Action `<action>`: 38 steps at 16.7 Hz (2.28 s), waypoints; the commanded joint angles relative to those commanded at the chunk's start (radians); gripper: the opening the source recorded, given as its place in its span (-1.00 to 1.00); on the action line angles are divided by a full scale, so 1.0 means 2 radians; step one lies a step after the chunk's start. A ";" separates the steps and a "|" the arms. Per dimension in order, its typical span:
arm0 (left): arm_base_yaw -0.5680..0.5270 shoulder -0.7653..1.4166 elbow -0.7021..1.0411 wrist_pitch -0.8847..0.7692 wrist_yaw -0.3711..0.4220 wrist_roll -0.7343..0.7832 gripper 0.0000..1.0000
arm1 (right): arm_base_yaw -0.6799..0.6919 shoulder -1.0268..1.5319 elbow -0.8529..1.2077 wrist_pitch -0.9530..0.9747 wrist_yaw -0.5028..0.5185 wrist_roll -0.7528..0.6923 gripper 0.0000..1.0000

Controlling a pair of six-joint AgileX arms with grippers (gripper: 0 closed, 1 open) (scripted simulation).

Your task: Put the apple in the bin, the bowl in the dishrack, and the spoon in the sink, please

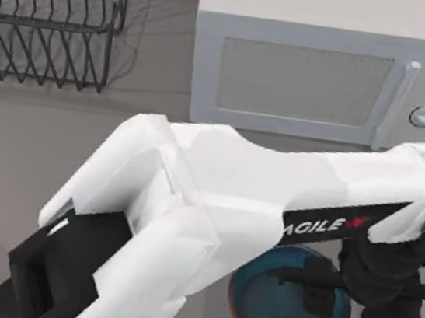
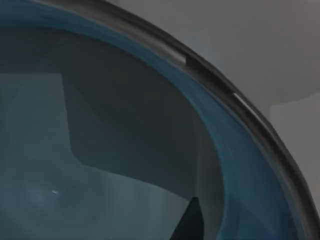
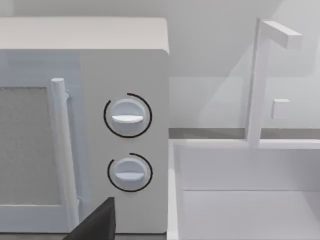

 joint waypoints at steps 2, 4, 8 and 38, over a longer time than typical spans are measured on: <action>0.000 0.000 0.000 0.000 0.000 0.000 -0.66 | 0.000 0.000 0.000 0.000 0.000 0.000 1.00; 0.000 0.000 0.000 0.000 0.000 0.000 -0.96 | 0.000 0.000 0.000 0.000 0.000 0.000 1.00; 0.000 0.000 0.000 0.000 0.000 0.000 -1.00 | 0.000 0.000 0.000 0.000 0.000 0.000 1.00; 0.107 -0.062 0.159 -0.189 0.002 0.091 -1.00 | 0.000 0.000 0.000 0.000 0.000 0.000 1.00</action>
